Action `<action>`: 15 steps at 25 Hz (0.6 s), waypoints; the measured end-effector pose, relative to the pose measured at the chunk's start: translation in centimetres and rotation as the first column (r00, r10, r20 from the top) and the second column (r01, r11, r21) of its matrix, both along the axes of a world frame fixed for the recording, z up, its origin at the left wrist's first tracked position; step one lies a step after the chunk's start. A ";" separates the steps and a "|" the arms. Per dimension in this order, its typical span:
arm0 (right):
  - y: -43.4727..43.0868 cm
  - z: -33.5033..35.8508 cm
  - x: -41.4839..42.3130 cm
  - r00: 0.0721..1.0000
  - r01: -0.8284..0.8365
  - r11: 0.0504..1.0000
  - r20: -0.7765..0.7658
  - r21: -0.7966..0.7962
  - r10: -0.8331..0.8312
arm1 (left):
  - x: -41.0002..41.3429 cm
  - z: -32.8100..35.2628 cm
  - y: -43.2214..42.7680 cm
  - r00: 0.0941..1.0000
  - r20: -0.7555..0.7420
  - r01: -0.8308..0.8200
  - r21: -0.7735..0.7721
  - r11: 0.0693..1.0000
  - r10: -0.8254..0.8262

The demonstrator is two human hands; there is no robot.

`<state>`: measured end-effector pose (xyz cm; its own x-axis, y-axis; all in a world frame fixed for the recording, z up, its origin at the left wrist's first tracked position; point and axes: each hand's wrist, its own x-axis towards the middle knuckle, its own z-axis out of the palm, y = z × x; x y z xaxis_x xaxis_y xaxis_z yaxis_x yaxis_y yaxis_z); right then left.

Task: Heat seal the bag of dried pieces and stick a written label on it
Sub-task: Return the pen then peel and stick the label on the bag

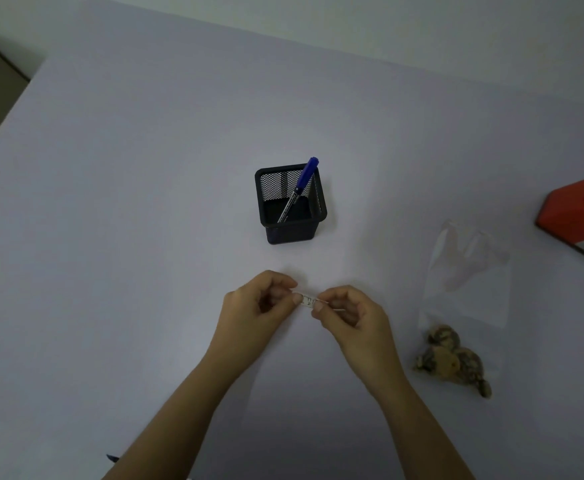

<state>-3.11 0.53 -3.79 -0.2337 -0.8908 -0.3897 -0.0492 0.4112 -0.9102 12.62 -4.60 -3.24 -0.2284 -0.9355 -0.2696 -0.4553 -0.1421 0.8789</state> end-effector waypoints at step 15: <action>-0.3 2.8 1.1 0.935 0.193 0.981 0.304 -0.012 -0.180 | -0.9 1.3 2.3 0.993 0.045 -0.065 -0.547 0.835 0.107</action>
<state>-2.01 0.24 -0.95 -0.2748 -0.8591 -0.4318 0.3032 0.3488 -0.8868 11.77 -2.32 -1.94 -0.1406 -0.9508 0.2761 -0.5276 0.3079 0.7917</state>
